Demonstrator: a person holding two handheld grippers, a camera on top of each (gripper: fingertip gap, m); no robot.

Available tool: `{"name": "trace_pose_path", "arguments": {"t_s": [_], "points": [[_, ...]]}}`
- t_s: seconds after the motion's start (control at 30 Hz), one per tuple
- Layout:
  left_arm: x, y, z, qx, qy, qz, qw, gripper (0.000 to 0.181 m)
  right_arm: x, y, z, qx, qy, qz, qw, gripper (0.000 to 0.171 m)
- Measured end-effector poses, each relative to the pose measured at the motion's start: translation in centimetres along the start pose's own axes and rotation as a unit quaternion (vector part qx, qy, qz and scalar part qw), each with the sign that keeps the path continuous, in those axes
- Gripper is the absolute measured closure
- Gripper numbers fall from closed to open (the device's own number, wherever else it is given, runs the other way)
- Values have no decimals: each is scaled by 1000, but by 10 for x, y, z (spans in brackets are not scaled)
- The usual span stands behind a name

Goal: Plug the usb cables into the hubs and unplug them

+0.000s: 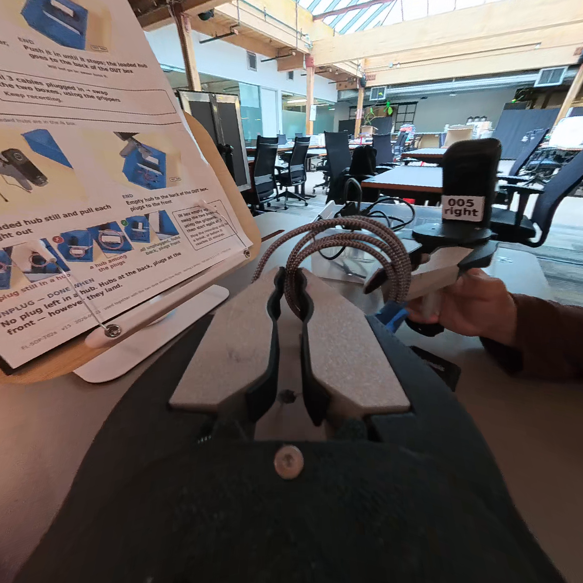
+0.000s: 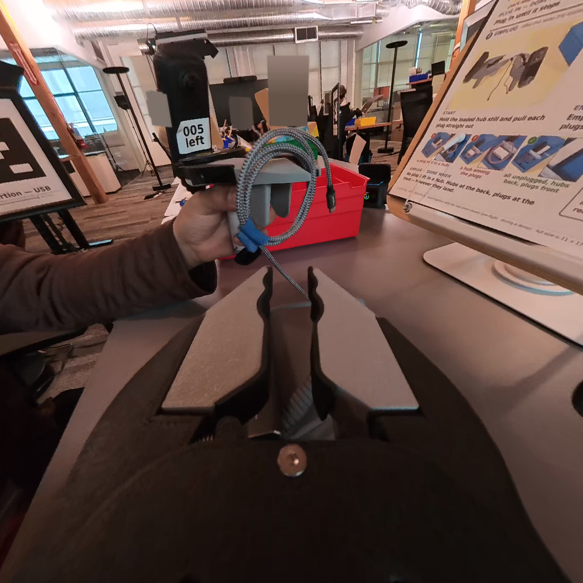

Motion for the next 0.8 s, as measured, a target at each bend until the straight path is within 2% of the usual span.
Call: {"name": "trace_pose_path", "arguments": {"t_s": [0.27, 0.4, 0.43, 0.53, 0.67, 0.8], "points": [[17, 4, -6, 5, 25, 64, 998, 176, 3, -29, 48, 11, 56, 48, 997, 144], [24, 3, -11, 15, 40, 77, 996, 176, -3, -52, 52, 14, 44, 75, 996, 137], [24, 1, -12, 16, 43, 69, 997, 176, -6, -57, 50, 19, 44, 60, 997, 139], [23, -6, -15, 33, 37, 59, 997, 176, -10, -62, 46, 27, 46, 49, 997, 162], [21, -13, -20, 46, 33, 69, 996, 175, -16, -51, 44, 67, 49, -6, 997, 169], [21, -13, -22, 40, 47, 75, 995, 181, -26, -28, 45, 13, 8, -19, 1000, 171]]}}
Point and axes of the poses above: each gripper's, where its closed fingertips meet, y back along the fingers, z out of its top, x = y × z across the jaws, the point moved 9 cm from there along y, back along the fingers, and after that the axes turned 13 degrees about x, right-handed, at the moved point
